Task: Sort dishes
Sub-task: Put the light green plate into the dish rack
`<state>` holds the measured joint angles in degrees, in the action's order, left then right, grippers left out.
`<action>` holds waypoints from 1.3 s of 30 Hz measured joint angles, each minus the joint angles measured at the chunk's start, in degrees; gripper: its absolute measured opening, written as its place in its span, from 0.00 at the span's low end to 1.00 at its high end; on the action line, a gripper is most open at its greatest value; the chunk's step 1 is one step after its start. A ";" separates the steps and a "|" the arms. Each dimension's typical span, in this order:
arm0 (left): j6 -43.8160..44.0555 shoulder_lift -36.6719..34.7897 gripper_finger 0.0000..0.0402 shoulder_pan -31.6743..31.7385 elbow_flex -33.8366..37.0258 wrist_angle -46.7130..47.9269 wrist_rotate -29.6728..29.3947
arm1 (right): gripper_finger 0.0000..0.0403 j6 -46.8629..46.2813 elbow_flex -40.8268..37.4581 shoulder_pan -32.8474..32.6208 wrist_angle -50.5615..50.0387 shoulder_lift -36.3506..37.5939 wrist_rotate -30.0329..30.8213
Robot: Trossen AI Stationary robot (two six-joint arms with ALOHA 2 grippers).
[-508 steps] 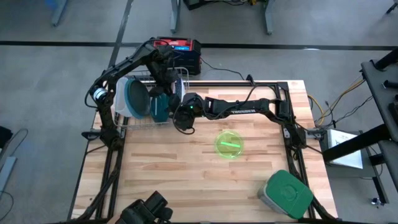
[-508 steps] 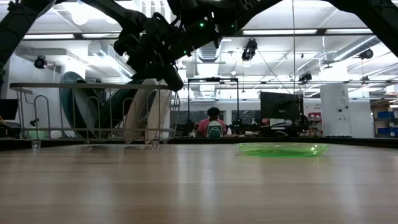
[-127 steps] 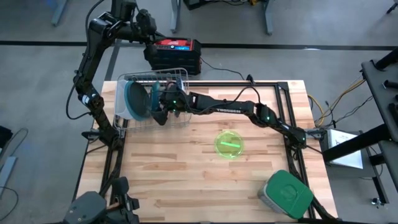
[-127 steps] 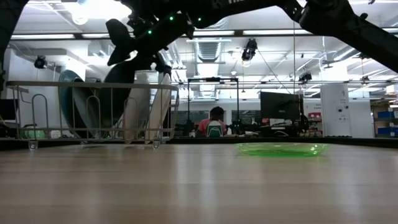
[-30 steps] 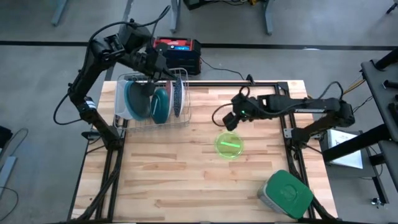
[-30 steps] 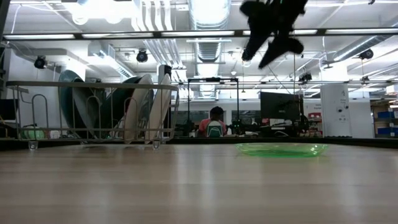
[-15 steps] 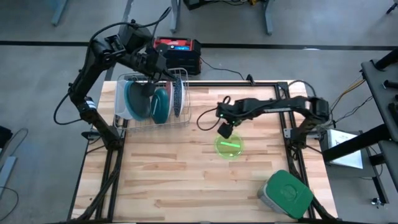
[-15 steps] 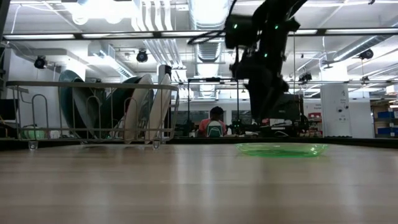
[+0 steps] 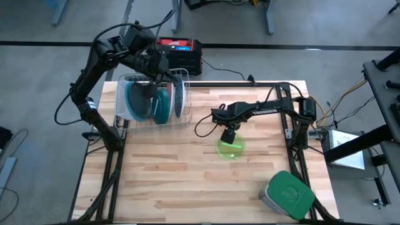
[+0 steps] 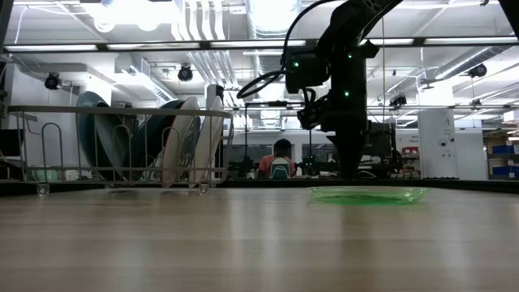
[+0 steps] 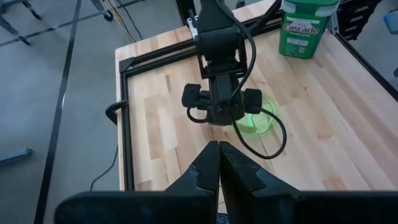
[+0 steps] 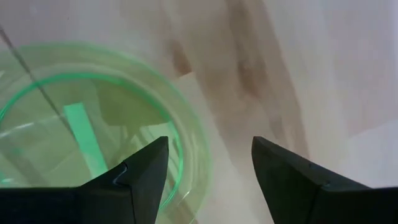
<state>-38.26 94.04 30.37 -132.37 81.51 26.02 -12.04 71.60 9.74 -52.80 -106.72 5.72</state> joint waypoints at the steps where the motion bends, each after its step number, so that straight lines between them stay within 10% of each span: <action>1: -0.09 0.00 0.00 0.00 0.28 -0.02 0.00 | 0.55 0.32 -0.18 0.02 -0.02 0.00 -0.68; 18: -4.09 0.04 0.00 0.00 7.01 -3.28 0.00 | 0.52 4.04 -1.36 0.02 3.84 0.00 -3.20; 39: -9.23 -0.02 0.00 3.18 -2.62 -4.48 -10.14 | 0.48 24.84 -1.80 -1.04 8.97 -0.04 -7.22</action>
<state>-47.48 94.02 33.55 -134.99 77.03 15.88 12.80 69.80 8.70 -43.83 -106.76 -1.49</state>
